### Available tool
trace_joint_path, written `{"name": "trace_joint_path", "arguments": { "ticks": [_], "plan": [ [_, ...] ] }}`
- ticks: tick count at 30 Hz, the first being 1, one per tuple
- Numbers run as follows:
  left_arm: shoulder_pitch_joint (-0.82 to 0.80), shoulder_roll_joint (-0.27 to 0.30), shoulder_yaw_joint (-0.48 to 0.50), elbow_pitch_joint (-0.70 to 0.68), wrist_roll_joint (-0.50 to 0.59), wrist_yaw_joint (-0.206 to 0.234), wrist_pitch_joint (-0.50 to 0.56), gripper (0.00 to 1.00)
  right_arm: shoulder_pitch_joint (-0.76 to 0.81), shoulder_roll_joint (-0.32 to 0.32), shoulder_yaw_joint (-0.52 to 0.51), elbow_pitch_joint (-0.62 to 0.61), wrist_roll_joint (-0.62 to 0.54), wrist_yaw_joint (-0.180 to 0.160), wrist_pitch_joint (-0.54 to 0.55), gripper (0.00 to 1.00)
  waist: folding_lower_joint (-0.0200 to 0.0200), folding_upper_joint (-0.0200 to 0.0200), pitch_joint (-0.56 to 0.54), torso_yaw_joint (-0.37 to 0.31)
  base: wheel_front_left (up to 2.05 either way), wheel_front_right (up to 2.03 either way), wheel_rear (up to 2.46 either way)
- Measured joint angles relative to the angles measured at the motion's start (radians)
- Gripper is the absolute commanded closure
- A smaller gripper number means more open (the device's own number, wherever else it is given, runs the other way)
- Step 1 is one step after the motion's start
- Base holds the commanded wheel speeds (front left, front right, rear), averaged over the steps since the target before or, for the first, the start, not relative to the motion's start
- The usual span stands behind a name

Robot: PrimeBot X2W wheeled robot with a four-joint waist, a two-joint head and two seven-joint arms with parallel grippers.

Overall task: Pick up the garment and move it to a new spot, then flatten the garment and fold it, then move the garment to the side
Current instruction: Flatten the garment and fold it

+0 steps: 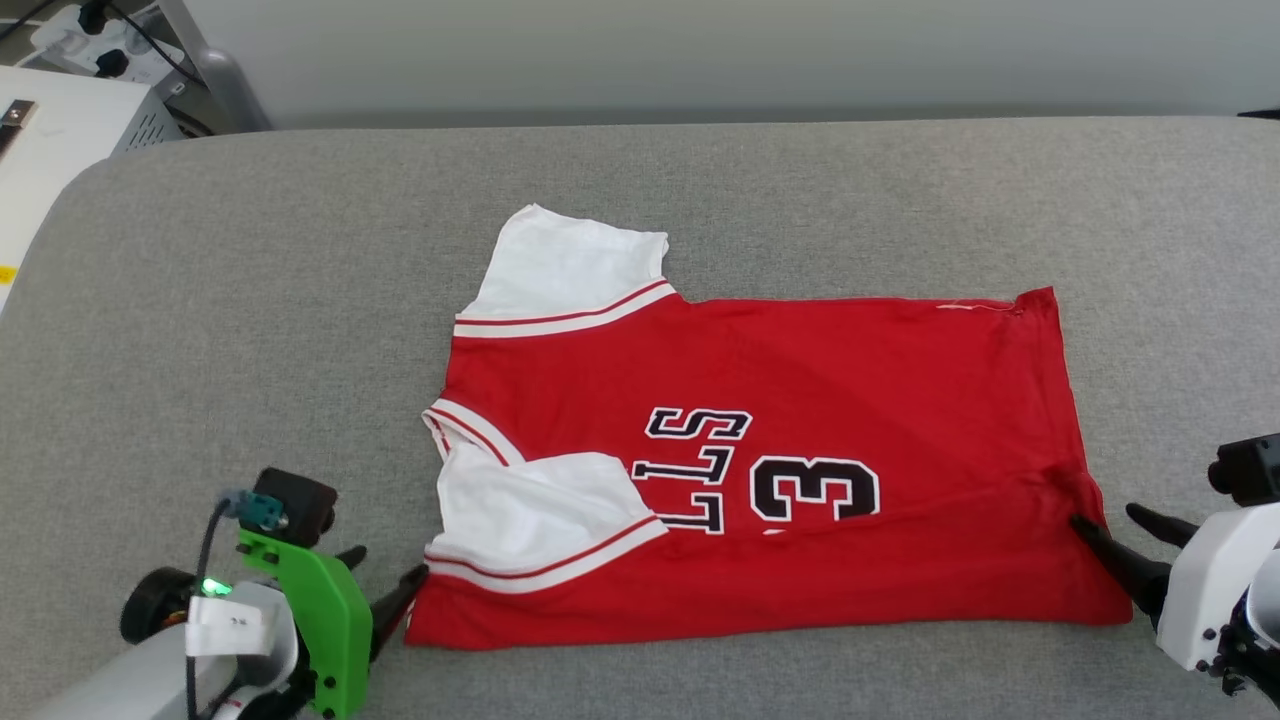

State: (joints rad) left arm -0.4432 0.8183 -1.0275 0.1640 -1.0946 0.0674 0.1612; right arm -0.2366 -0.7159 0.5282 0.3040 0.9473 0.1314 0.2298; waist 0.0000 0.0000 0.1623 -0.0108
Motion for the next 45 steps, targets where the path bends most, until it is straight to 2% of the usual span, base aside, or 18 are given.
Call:
{"name": "trace_joint_path", "arguments": {
  "ticks": [6,10,15,21,24,28,32,38,45],
  "plan": [
    [-0.074,0.070,0.074,-0.032,0.024,0.011,-0.072,0.00,0.021,-0.003,-0.122,-0.079,-0.073,0.000,-0.148,0.00,0.0000,0.0000,-0.017,-0.004,0.00,0.00,0.00],
    [-0.171,0.086,0.119,-0.031,0.084,0.034,-0.112,0.00,0.023,0.046,-0.224,-0.136,-0.151,0.000,-0.250,0.00,0.0000,0.0000,-0.005,-0.017,0.00,0.00,0.00],
    [-0.313,0.062,0.157,0.010,0.116,0.022,-0.102,0.00,0.024,0.146,-0.343,-0.241,-0.268,0.000,-0.334,0.00,0.0000,0.0000,0.037,-0.032,0.00,0.00,0.00],
    [-0.524,-0.020,0.179,0.122,0.136,-0.029,-0.042,0.00,0.026,0.242,-0.416,-0.344,-0.360,0.000,-0.319,0.00,0.0000,0.0000,0.112,-0.055,0.00,0.00,0.00],
    [-0.624,-0.074,0.173,0.199,0.135,-0.067,0.019,0.00,0.027,0.271,-0.418,-0.381,-0.383,0.000,-0.294,0.00,0.0000,0.0000,0.155,-0.068,0.00,0.00,0.00],
    [-0.733,-0.132,0.141,0.301,0.111,-0.130,0.187,0.00,0.022,0.290,-0.417,-0.413,-0.408,0.000,-0.277,0.00,0.0000,0.0000,0.213,-0.089,0.00,0.00,0.00],
    [-0.832,-0.165,0.109,0.382,0.082,-0.160,0.367,0.00,0.000,0.297,-0.412,-0.426,-0.416,0.000,-0.271,0.00,0.0000,0.0000,0.269,-0.113,0.00,0.00,0.00],
    [-0.919,-0.194,0.064,0.471,0.057,-0.170,0.558,0.00,-0.044,0.297,-0.392,-0.428,-0.416,0.000,-0.269,0.00,0.0001,0.0000,0.345,-0.149,0.00,0.00,0.00],
    [-0.932,-0.208,0.026,0.541,0.058,-0.178,0.620,0.00,-0.079,0.292,-0.374,-0.406,-0.408,0.000,-0.281,0.00,0.0001,0.0000,0.411,-0.187,0.00,0.00,0.00]
  ]
}}
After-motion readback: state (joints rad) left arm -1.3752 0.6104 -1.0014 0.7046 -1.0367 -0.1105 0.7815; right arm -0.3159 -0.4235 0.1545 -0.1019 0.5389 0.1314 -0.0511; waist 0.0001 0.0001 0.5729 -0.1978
